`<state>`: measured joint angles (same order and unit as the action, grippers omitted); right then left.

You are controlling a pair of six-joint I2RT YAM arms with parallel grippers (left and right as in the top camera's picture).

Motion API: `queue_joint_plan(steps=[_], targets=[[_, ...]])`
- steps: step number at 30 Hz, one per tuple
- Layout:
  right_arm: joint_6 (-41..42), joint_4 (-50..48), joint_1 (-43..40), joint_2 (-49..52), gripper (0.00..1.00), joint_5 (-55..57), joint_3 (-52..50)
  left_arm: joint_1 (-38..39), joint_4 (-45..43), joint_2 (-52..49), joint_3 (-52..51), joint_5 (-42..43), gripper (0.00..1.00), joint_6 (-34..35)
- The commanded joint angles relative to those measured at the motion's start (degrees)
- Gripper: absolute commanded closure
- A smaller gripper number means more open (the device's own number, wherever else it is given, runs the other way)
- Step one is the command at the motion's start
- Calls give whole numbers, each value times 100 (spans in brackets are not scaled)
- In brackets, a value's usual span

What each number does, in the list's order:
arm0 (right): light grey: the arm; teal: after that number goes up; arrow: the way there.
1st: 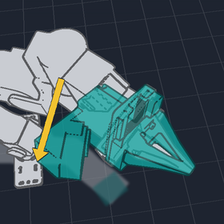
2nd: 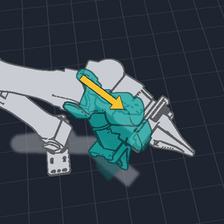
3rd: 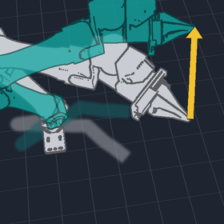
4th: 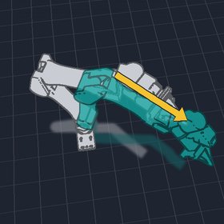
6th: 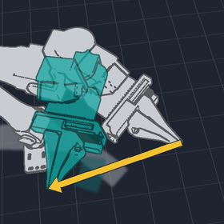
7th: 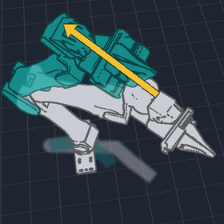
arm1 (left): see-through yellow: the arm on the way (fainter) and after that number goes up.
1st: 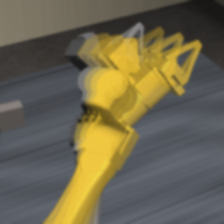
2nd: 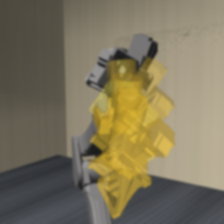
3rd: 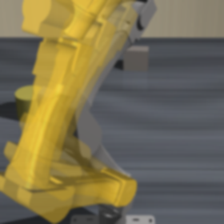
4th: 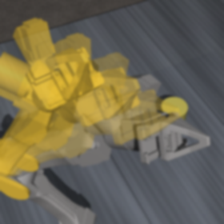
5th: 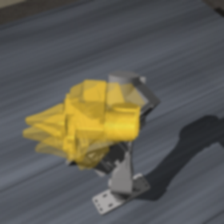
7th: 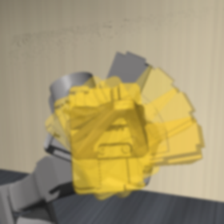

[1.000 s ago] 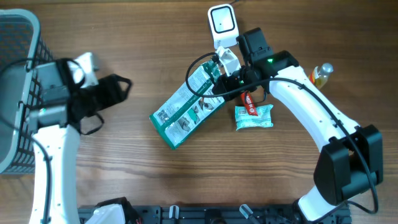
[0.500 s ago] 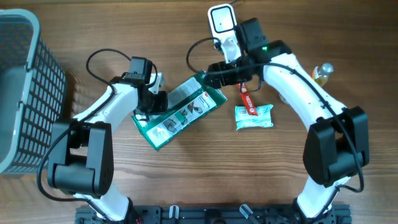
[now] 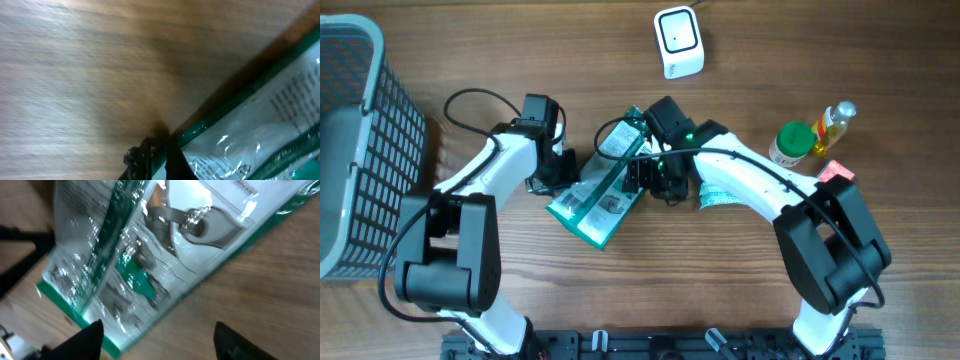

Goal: Scan the item barcode

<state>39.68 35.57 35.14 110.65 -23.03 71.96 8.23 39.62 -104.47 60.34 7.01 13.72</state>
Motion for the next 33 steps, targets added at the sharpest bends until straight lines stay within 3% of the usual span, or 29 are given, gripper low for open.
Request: queue_joint_plan(steps=[1, 2, 7, 11, 15, 21, 22, 23, 24, 27, 29, 32, 33], targets=[[463, -481, 26, 52, 37, 138, -409, 186, 160, -98, -2, 258, 96, 177], [719, -715, 26, 52, 43, 118, -640, 205, 160, -98, -2, 258, 96, 175], [1268, -2256, 28, 52, 50, -103, -1532, 205, 142, -98, -2, 258, 96, 173], [1368, -4144, 44, 52, 55, -404, -2177, 205, 116, -101, -2, 258, 96, 173], [1163, -4568, 55, 52, 61, -667, -2177, 205, 103, -101, -13, 258, 96, 173], [1126, -5112, 431, 55, 61, -468, -2177, 205, -96, -153, -153, 258, 96, 173], [1123, -5219, 503, 55, 64, -227, -2177, 205, -197, -153, -245, 258, 96, 173], [960, -5278, 531, 55, 77, 15, -2177, 205, -295, -153, -321, 258, 96, 173], [520, -5316, 529, 52, 96, 116, -2177, 205, -337, -153, -356, 256, 96, 173], [-629, -5307, 402, 4, 96, -581, -2173, 76, -404, 55, -107, 79, 96, 175], [-2035, -4981, 205, -525, 96, -590, -2124, -402, -457, 616, 525, 42, 94, 177], [-4717, -3685, 22, -1816, 96, -323, -1622, -1084, -1073, 1139, 745, 42, 91, 177], [-5381, -3093, -35, -2214, 96, -114, -1263, -1283, -1137, 1147, 745, 44, 80, 175]])
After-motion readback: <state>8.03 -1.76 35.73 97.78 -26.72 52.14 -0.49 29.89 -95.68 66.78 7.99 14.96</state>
